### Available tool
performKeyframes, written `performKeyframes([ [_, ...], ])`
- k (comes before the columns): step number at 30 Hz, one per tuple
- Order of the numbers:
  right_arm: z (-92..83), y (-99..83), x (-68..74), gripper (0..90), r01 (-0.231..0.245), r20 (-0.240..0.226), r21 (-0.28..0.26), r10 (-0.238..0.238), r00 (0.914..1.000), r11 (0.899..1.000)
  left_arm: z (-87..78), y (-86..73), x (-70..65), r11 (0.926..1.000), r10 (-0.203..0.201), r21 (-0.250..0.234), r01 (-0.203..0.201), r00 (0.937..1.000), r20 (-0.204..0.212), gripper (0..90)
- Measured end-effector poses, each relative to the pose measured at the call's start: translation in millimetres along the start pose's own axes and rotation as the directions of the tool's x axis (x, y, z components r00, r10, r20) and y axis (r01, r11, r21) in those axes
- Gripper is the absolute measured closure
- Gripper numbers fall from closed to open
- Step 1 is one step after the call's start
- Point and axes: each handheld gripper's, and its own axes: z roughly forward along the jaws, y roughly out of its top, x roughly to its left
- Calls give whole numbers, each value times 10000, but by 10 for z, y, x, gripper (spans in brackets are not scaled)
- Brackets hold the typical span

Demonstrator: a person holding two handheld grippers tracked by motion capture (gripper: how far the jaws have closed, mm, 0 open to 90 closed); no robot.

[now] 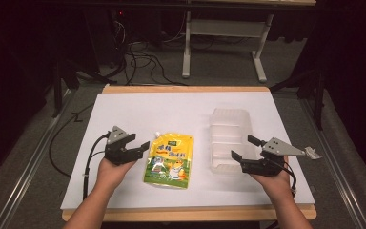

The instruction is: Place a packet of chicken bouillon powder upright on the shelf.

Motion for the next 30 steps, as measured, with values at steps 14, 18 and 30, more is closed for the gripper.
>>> performKeyframes([
  [14,2,2,7,161,18,-98,4,-18,10000,10000,396,-58,129,9908,-107,1344,163,9990,-425,315],
  [18,4,5,15,164,25,-128,-2,-25,9999,10000,500,-95,256,9811,-582,1802,708,9955,-745,333],
  [30,4,1,8,165,-27,-162,23,28,9999,10000,703,-284,350,9400,-1812,2755,2013,9787,-967,381],
])
